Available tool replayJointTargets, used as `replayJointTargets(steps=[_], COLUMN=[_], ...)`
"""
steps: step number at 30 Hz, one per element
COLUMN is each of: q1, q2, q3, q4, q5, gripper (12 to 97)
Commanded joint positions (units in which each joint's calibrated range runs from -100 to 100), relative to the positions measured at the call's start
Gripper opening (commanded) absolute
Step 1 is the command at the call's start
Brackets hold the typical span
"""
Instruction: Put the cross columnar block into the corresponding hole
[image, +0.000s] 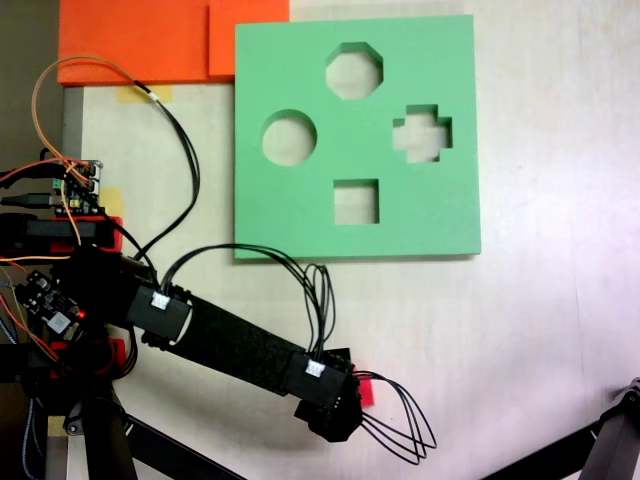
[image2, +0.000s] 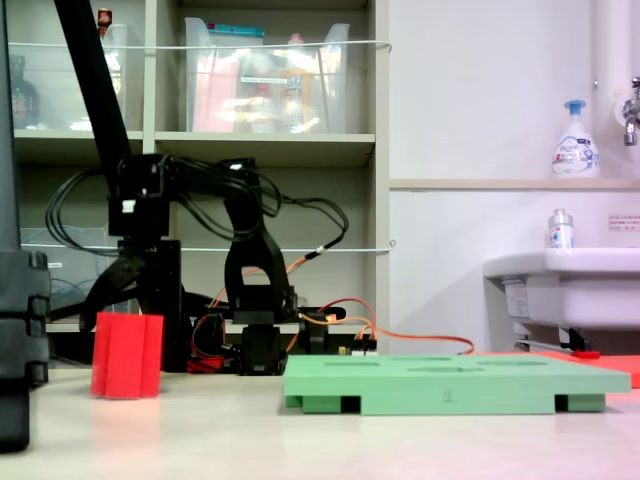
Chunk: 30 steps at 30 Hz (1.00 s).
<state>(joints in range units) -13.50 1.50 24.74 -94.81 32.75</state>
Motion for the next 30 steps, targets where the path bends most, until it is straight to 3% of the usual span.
replayJointTargets(steps=[1, 19, 30], q1=[-0.59, 1.47, 12.65], q2=[-0.81, -29.58, -44.66], q3=[0.18, -1.01, -1.01], q4=[-1.24, -5.19, -5.19], q5=[-0.39, 3.96, 17.92], gripper=[38.4, 38.5, 38.4])
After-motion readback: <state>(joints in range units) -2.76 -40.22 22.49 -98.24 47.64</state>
